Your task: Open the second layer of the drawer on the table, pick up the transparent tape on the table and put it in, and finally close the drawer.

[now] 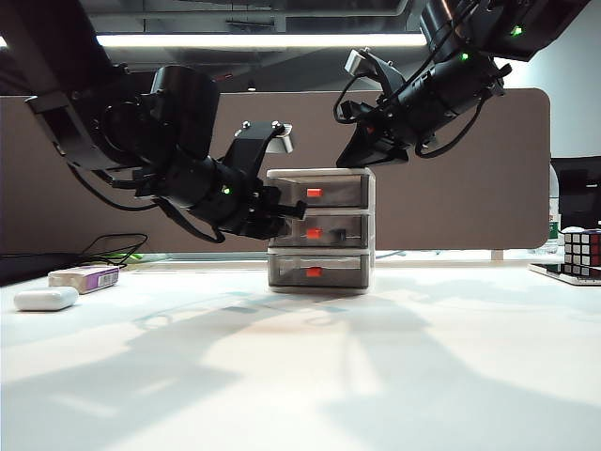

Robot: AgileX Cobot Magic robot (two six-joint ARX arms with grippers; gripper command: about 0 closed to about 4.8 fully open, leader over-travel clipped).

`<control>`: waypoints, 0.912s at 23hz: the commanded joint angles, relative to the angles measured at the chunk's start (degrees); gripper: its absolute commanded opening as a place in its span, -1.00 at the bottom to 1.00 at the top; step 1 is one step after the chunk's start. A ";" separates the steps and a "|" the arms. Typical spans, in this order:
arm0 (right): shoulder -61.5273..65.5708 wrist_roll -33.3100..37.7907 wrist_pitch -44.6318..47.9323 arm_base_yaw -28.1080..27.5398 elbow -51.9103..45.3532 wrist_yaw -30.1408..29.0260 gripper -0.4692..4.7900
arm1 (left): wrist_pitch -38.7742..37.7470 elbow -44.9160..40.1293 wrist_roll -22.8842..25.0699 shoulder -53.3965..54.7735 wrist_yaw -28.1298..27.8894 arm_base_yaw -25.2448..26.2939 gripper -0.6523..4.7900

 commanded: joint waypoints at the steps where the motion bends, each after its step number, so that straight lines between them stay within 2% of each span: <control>1: 0.35 0.02 -5.86 0.07 -0.55 0.33 -0.84 | 0.83 0.15 1.16 -0.17 0.09 1.01 -0.78; 2: 0.33 0.02 -6.03 0.07 -0.55 0.07 -0.84 | 0.17 0.11 1.14 -0.22 0.52 1.14 -0.78; 6: 0.20 -0.24 -5.07 0.09 -0.55 -2.86 -0.84 | -13.70 -0.70 1.86 -4.72 3.52 1.40 -0.78; 7: -0.09 -0.72 -4.87 0.09 -0.55 -3.50 -0.84 | -15.08 -1.90 2.64 -6.47 4.31 1.38 -0.78; 9: -0.98 -1.90 -4.94 0.09 -0.55 -3.43 -0.84 | -14.10 -5.25 2.51 -10.10 4.24 1.38 -0.78; 11: -4.61 -2.99 -5.81 0.11 -0.55 -3.21 -0.84 | -11.21 -13.55 1.05 -19.80 3.96 1.42 -0.78; 15: -9.92 -2.99 -8.35 0.07 -0.87 -3.10 -0.84 | -11.19 -22.86 -0.74 -31.39 2.05 1.46 -0.78; 18: -19.06 -2.91 -7.93 0.09 -6.19 -3.04 -0.84 | -11.34 -35.56 -6.45 -48.68 1.51 1.46 -0.78; 21: -27.23 -2.64 -7.19 0.09 -13.31 -1.25 -0.84 | -13.64 -43.95 -9.42 -62.90 -0.63 1.20 -0.78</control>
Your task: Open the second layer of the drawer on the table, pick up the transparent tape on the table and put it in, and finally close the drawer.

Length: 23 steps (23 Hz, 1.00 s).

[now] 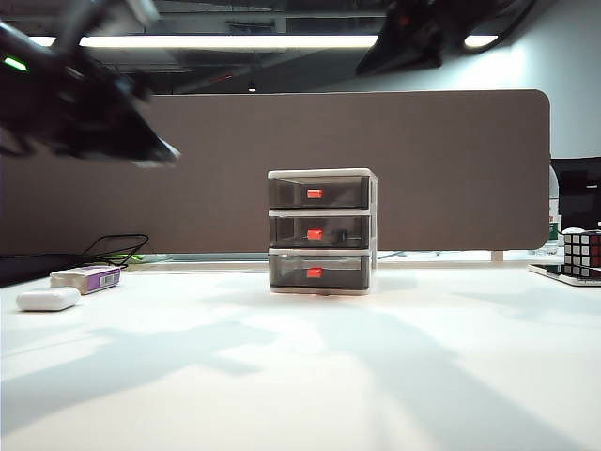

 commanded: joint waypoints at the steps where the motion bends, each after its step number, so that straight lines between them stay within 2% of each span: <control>1: -11.19 0.79 1.29 0.07 -10.51 3.15 -0.84 | -6.05 -9.42 -3.61 -19.17 -5.53 -1.62 -0.78; 4: -22.23 3.45 3.23 0.07 -21.53 4.85 -0.84 | -16.81 -14.01 -3.80 -36.39 -14.25 -5.07 -0.78; 7: -28.44 6.01 3.17 0.04 -28.72 6.12 -0.84 | -21.18 -16.24 -6.93 -45.94 -18.47 -7.34 -0.78; 10: -34.49 6.40 3.32 0.28 -35.85 7.37 -0.84 | -26.99 -17.64 -7.89 -55.47 -22.01 -9.55 -0.78; 12: -39.65 9.27 5.14 1.51 -42.07 8.76 -0.84 | -32.24 -18.29 -8.59 -62.55 -23.08 -11.10 -0.78; 17: -48.35 11.10 7.89 2.75 -51.28 10.75 -0.84 | -33.88 -18.86 -9.86 -61.94 -24.52 -12.87 -0.78; 20: -55.89 12.17 8.24 4.50 -56.96 15.76 -0.84 | -32.15 -19.69 -9.66 -62.05 -24.59 -12.96 -0.78; 23: -61.79 13.97 8.22 4.85 -60.98 16.65 -0.84 | -31.56 -19.71 -9.14 -62.05 -24.55 -12.94 -0.78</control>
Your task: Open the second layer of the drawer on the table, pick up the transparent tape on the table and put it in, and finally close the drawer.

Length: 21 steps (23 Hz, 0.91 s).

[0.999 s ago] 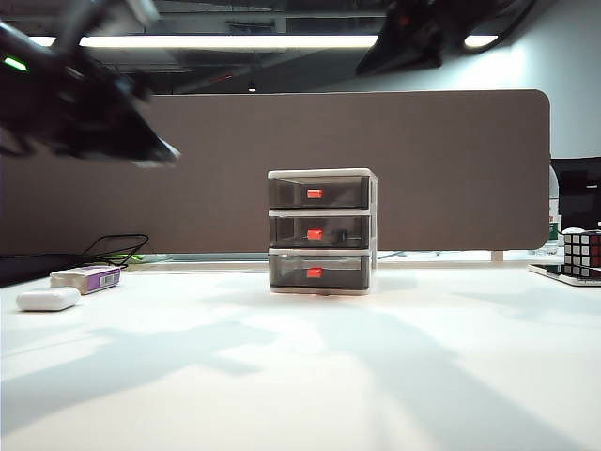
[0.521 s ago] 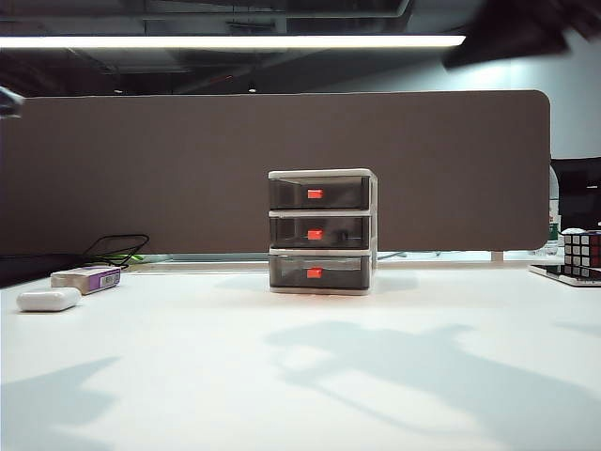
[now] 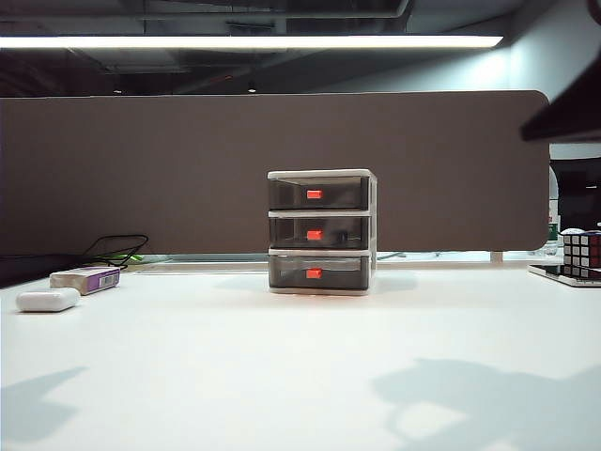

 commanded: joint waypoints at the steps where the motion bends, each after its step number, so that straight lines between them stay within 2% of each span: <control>1: -4.13 2.03 0.87 0.11 -2.75 1.03 -0.84 | 1.53 0.11 0.44 0.02 -0.09 -0.04 -0.78; 6: -10.69 2.75 -0.26 0.09 -7.67 2.19 -0.84 | 4.81 -1.84 0.37 0.02 0.20 -0.04 -0.78; 13: -12.92 2.82 -0.09 -0.11 -10.69 2.51 -0.84 | 7.72 -3.87 0.57 0.02 0.46 0.13 -0.78; 17: -12.87 2.56 1.40 -0.13 -12.57 2.54 -0.84 | 7.93 -3.87 4.33 0.02 0.50 0.13 -0.78; 21: -12.87 2.29 2.71 -0.17 -13.09 4.33 -0.84 | 7.91 -3.89 5.14 0.02 0.50 0.20 -0.78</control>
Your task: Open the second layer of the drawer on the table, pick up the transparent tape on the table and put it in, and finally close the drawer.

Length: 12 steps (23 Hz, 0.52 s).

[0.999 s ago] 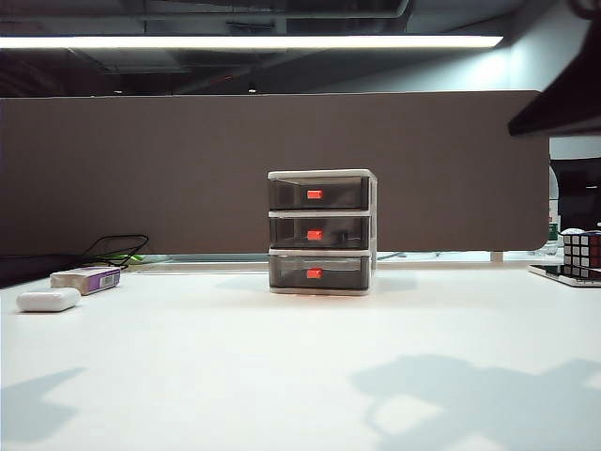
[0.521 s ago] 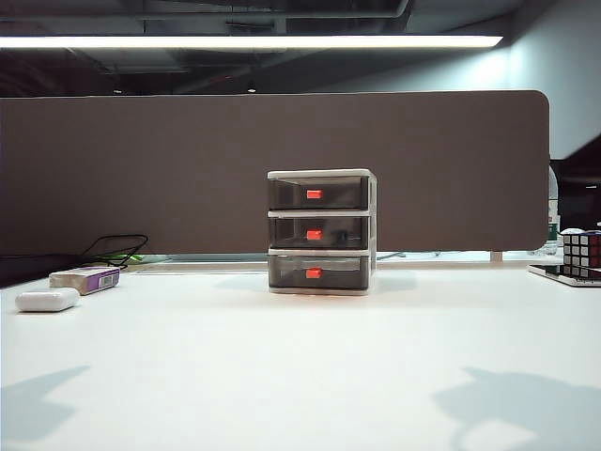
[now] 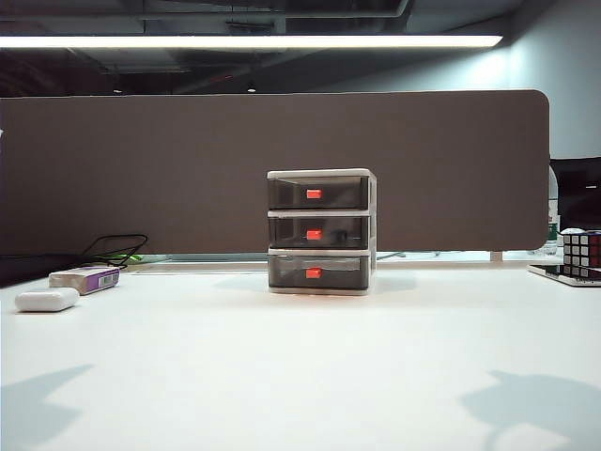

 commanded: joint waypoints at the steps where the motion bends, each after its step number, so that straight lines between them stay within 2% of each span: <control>1: 0.02 -0.61 2.43 -0.11 -0.37 2.80 -0.84 | 0.66 0.02 0.94 0.02 0.28 0.17 -0.78; 6: 0.02 -1.75 2.71 -1.22 -0.37 3.52 -0.84 | 0.35 0.02 3.63 0.02 0.28 0.76 -0.78; 12: 0.02 -2.54 5.09 -6.67 -0.37 0.55 -0.84 | 0.42 0.02 3.69 0.02 5.95 7.82 -0.78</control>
